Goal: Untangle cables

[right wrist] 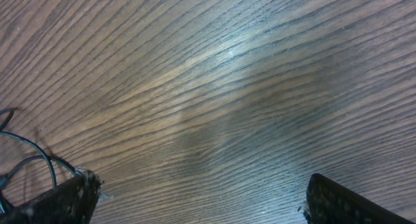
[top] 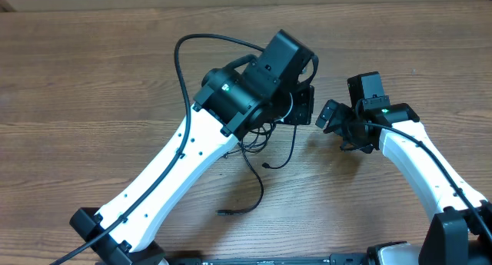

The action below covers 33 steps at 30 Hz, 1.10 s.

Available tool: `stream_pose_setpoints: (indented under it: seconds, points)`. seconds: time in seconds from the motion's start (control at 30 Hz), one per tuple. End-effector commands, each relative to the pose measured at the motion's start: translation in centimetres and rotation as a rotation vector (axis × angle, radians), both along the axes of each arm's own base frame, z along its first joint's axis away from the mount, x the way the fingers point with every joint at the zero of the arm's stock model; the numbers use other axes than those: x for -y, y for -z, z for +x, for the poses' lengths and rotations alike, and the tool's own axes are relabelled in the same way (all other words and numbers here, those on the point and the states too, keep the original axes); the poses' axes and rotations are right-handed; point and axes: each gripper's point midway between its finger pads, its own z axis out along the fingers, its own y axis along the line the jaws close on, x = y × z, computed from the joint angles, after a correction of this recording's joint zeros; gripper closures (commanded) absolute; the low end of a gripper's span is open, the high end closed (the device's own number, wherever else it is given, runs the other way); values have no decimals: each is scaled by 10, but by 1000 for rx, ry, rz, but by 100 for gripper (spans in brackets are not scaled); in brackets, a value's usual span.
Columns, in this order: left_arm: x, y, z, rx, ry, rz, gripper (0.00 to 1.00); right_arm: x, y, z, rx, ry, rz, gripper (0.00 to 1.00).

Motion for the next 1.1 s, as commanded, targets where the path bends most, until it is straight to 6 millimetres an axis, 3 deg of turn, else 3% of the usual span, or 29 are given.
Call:
stream_pose_setpoints:
  seconds: [0.0,1.07]
  points:
    - [4,5,1,0,-4,14,96,1,1,2,0,6,-5,0]
    - [7,7,-2,0,6,19,96,1,1,2,0,6,-5,0]
